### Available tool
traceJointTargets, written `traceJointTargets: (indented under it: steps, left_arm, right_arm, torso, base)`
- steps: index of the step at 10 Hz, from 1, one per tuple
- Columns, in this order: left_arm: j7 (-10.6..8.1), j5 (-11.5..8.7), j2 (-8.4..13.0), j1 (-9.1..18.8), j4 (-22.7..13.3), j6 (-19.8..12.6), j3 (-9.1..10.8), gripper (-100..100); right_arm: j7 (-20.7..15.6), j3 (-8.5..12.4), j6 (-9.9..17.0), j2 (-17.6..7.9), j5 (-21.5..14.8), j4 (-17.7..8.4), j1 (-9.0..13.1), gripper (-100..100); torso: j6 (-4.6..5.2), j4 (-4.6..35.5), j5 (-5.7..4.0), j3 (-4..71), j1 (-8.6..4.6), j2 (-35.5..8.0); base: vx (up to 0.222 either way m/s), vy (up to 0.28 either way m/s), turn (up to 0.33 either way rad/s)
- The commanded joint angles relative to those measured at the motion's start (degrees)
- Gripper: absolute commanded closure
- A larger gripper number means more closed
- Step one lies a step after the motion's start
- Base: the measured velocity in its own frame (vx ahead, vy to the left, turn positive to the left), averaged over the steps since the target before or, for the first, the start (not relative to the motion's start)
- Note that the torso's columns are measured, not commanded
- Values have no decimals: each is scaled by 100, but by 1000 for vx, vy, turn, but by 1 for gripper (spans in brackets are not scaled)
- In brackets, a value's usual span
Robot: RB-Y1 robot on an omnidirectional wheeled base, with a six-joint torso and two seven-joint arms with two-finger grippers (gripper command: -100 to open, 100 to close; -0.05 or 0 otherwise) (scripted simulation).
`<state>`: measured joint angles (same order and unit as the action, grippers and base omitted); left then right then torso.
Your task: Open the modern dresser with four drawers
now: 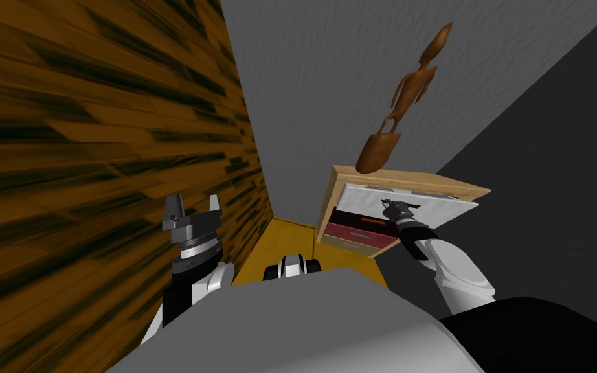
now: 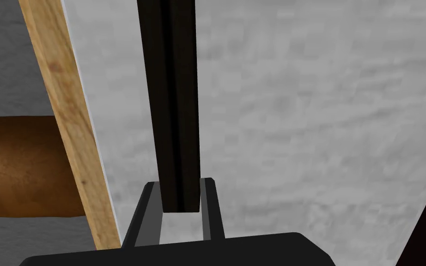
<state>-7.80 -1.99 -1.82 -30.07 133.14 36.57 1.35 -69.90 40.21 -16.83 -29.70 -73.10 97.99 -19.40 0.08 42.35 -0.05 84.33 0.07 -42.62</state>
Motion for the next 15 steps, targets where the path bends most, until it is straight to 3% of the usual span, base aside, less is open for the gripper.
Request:
traceJointTargets:
  steps: [1,4,5,13,14,15]
  left_arm:
    - [0,0,0,0,0,0,0,0]
    - [0,0,0,-1,0,0,0,0]
    - [0,0,0,0,0,0,0,0]
    - [0,0,1,-3,1,1,1,0]
    - [0,0,1,-3,1,1,1,0]
    - [0,0,1,-2,1,1,1,0]
  right_arm:
    - [16,-5,-22,-1,6,25,-27,100]
    - [30,-20,-97,16,19,91,-92,100]
    - [197,65,-123,-204,81,44,-145,-100]
    - [848,377,-292,-1048,323,-99,-416,-100]
    - [791,326,-297,-967,301,-108,-412,-100]
    - [809,329,-301,-973,303,-119,-420,0]
  torso:
    - [-1,0,6,11,2,15]
    - [-5,-6,5,15,3,19]
    - [-7,-4,3,11,0,16]
    - [-8,7,23,18,3,20]
    - [-5,13,36,17,17,15]
    - [-10,10,29,13,18,12]
  base:
    - [-80,50,-16]
    - [-144,62,-49]
    - [-55,57,-47]
    - [40,42,-28]
    - [12,16,-11]
    - [0,0,0]
